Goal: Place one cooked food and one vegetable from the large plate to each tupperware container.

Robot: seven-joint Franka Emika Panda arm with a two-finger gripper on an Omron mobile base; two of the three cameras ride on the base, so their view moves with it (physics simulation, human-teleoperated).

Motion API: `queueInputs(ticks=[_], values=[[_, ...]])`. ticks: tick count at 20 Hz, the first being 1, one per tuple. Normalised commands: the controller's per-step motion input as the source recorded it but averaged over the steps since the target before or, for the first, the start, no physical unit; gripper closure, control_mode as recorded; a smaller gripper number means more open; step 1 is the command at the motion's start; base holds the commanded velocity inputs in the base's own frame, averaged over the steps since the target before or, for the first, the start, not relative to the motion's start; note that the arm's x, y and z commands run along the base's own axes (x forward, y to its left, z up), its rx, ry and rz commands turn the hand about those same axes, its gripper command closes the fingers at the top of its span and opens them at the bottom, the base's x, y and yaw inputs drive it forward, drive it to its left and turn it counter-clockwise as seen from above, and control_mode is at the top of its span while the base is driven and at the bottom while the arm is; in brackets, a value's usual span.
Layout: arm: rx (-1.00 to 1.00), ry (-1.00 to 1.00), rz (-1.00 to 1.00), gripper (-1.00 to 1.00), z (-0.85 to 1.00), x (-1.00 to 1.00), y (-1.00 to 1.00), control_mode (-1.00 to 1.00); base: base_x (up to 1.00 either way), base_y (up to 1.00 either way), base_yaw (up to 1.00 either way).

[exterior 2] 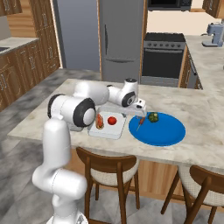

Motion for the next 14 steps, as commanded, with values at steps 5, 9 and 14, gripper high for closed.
queueInputs(ticks=[5,9,14], values=[[0.01,-0.03,0.05,-1.0,-0.16,0.2,-0.38,-1.0,0.0,0.0,0.0],[0.05,-0.03,0.08,-1.0,-0.25,0.31,-0.27,-1.0,0.0,0.0,0.0],[0.01,0.09,0.0,-1.0,-0.04,0.25,-0.18,-1.0,0.0,0.0,0.0]])
